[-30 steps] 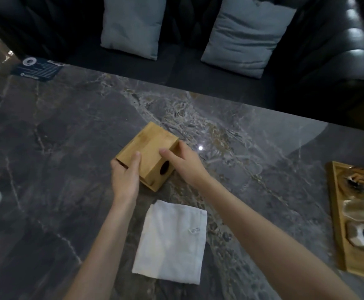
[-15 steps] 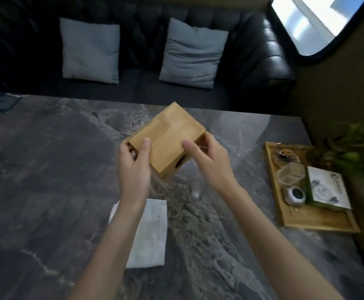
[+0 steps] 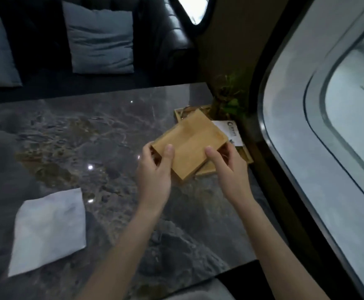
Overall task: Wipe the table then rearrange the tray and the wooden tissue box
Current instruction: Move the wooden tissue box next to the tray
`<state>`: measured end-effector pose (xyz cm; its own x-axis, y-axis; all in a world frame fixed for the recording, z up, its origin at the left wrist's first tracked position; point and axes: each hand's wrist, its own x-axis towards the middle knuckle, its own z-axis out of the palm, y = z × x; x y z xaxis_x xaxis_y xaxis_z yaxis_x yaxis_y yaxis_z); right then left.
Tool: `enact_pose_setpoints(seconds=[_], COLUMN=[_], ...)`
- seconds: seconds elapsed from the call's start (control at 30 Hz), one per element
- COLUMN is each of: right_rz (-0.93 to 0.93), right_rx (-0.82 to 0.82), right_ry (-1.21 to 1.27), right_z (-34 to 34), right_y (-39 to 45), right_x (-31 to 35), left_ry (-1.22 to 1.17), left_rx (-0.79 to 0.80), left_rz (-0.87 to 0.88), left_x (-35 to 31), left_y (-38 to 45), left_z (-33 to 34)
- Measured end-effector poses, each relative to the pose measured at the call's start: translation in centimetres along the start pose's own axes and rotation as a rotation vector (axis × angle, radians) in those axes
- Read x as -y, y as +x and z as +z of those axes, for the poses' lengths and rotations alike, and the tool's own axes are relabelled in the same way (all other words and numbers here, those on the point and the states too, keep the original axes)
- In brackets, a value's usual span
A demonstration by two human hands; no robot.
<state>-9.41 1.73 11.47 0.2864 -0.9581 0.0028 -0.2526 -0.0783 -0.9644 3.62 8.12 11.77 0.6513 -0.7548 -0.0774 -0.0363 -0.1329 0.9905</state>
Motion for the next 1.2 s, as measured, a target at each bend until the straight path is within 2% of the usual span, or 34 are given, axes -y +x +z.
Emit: enact_pose_setpoints(seconds=[0.3, 0.43, 0.87, 1.03, 1.1, 1.2], right_rz=[0.227, 0.314, 0.403, 0.448, 0.491, 0.498], right_rx=[-0.122, -0.178, -0.212, -0.243, -0.301, -0.344], right_ry=[0.06, 0.066, 0.131, 0.187, 0.234, 0.285], right_z=[-8.2, -10.1, -12.8, -13.0, -13.1, -13.2], right_y=[-5.2, -6.7, -8.2, -8.6, -8.5, -8.4], right_x=[-7.4, -10.3, -13.7, -14.6, -14.9, -15.0], left_ry=[0.185, 0.171, 0.276, 0.314, 0.383, 0.581], left_rx=[0.184, 0.276, 0.288, 0.418, 0.45, 0.515], left_rz=[-0.17, -0.261, -0.243, -0.277, -0.189, 0.037], left_x=[5.3, 6.8, 8.4, 8.6, 8.2, 8.1], left_y=[-6.3, -8.6, -12.2, -11.8, -12.1, -12.5], left_z=[8.6, 10.5, 13.6, 13.1, 12.7, 12.3])
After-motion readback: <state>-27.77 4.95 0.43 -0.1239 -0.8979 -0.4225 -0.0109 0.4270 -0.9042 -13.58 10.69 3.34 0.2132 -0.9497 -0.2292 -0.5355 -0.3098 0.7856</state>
